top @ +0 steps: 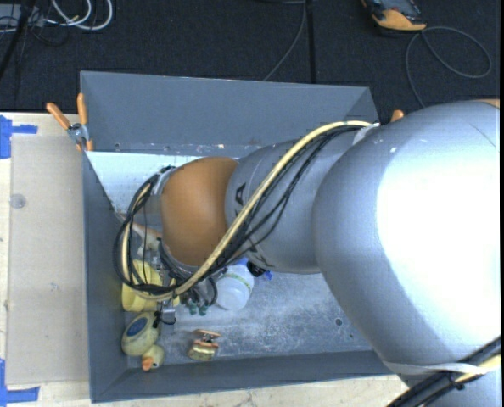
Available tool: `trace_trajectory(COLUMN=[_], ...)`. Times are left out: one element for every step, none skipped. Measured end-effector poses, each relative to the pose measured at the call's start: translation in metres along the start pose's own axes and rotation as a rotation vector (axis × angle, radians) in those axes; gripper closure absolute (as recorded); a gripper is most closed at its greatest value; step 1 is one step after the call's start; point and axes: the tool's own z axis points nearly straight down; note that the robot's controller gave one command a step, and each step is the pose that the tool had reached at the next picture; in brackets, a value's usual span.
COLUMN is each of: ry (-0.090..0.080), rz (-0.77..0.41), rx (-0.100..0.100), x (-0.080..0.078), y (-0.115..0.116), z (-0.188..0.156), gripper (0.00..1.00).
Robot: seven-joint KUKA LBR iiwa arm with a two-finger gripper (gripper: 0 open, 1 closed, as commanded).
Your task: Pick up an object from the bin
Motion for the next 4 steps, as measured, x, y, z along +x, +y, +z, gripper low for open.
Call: trace_trajectory(ry=[-0.005, -0.005, 0.001, 0.003], rz=[-0.075, -0.029, -0.044, -0.108], rx=[-0.004, -0.005, -0.002, -0.002], x=[0.016, 0.015, 0.022, 0.03], y=[0.001, 0.001, 0.01, 0.01], z=[-0.054, -0.075, -0.054, -0.106], gripper=[1.0, 1.0, 1.0, 1.0])
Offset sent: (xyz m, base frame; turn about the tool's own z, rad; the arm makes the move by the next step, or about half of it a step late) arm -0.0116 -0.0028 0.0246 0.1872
